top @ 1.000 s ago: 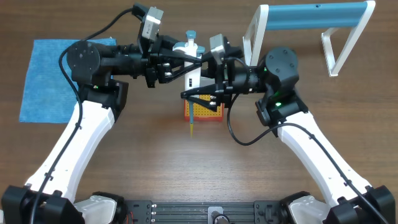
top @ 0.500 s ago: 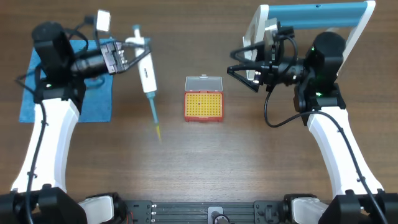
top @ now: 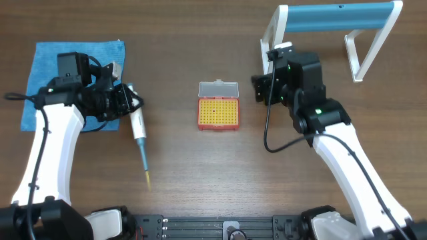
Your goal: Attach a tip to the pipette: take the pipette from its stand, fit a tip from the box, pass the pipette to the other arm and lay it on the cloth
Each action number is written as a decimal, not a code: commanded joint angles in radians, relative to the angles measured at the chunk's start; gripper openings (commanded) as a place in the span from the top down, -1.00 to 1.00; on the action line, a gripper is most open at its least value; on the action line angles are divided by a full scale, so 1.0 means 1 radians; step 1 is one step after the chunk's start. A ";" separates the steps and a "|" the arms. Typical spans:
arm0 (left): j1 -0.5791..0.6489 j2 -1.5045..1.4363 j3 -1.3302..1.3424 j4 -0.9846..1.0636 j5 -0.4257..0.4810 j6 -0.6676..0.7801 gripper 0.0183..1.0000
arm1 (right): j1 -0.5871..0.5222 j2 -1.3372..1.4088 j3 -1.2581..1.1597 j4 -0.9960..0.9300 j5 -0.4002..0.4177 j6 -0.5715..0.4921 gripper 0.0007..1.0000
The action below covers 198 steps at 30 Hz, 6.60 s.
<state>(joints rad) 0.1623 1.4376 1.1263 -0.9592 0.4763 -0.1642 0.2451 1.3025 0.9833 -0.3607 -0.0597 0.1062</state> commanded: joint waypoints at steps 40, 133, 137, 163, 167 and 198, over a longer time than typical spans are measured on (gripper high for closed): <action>0.130 0.928 1.012 -0.224 -0.461 0.394 0.98 | -0.026 -1.301 -0.289 -0.518 0.438 -0.002 -0.57; 0.073 -0.460 1.095 -0.306 -0.517 0.404 -1.00 | -0.026 -1.297 -0.979 0.297 0.133 0.069 -0.57; 0.064 -0.652 0.801 -0.181 -0.473 0.293 -0.99 | -0.026 -1.297 -0.979 0.297 0.133 0.069 -0.57; -0.111 -1.405 -1.033 1.244 -0.350 0.020 -1.00 | -0.026 -1.297 -0.979 0.297 0.133 0.069 -0.57; -0.112 -1.434 -1.121 1.225 -0.360 -0.072 -1.00 | -0.026 -1.297 -0.979 0.297 0.133 0.069 -0.57; -0.109 -1.434 -1.121 0.880 -0.488 -0.195 -1.00 | -0.026 -1.297 -0.979 0.297 0.133 0.069 -0.57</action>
<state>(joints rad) 0.0551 0.0116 0.0067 -0.0719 0.0147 -0.3466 0.2199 0.0109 0.0086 -0.0608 0.0753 0.1715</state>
